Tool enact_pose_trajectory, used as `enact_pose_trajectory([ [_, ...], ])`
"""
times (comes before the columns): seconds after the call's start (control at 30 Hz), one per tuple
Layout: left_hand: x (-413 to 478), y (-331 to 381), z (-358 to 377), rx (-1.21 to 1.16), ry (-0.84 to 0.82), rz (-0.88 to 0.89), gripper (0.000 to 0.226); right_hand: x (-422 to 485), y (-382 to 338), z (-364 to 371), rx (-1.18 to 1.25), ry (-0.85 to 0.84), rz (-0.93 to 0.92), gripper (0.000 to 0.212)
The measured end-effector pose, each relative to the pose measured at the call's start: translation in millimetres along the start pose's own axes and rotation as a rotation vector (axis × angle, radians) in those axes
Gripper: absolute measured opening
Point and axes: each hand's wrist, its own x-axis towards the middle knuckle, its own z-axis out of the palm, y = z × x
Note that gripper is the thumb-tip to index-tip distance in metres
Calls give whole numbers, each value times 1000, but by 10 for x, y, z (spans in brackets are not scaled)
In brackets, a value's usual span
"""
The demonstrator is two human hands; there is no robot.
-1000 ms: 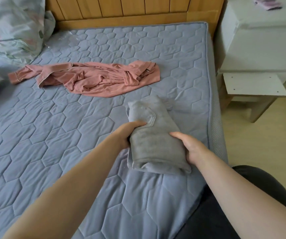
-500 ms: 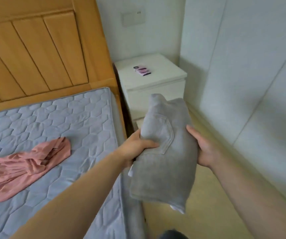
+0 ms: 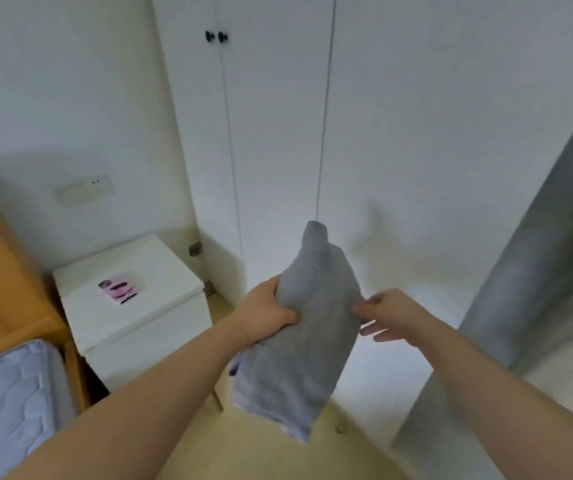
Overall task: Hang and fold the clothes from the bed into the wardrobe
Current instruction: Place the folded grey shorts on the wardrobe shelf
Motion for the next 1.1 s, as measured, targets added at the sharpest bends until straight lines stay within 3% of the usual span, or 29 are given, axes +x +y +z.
enact_pose_trajectory([
  [0.07, 76, 737, -137, 599, -67, 244, 53, -339, -405, -532, -409, 309, -107, 43],
  [0.17, 121, 1634, -290, 1316, -111, 666, 39, -837, -964, -1148, -409, 625, -402, 30],
  [0.23, 152, 2075, -391, 1550, -101, 870, 38, -1101, -1262, -1453, -326, 639, -560, 35],
  [0.33, 204, 2552, -500, 1694, -42, 1064, 35, -1360, -1560, -1764, -410, 557, -618, 41],
  [0.47, 208, 3038, -494, 1687, 70, 1170, 34, -1632, -1716, -1921, -499, 324, -530, 38],
  [0.53, 208, 3255, -475, 1650, 145, 1166, 32, -1754, -1725, -1942, -566, 215, -431, 71],
  [0.6, 196, 3486, -438, 1593, 185, 1155, 30, -1861, -1748, -1956, -642, 230, -379, 100],
  [0.7, 185, 3863, -326, 1471, 204, 1136, 29, -1962, -1789, -2046, -680, 447, -396, 93],
  [0.83, 232, 4326, -150, 1237, 220, 1152, 33, -2181, -1882, -2336, -802, 839, -362, 21],
  [0.97, 260, 4826, -3, 885, 111, 1149, 39, -2527, -2072, -2778, -870, 1207, -307, 13],
  [1.1, 276, 5311, 122, 634, -182, 1052, 55, -2868, -2207, -3178, -862, 1454, -258, 8],
])
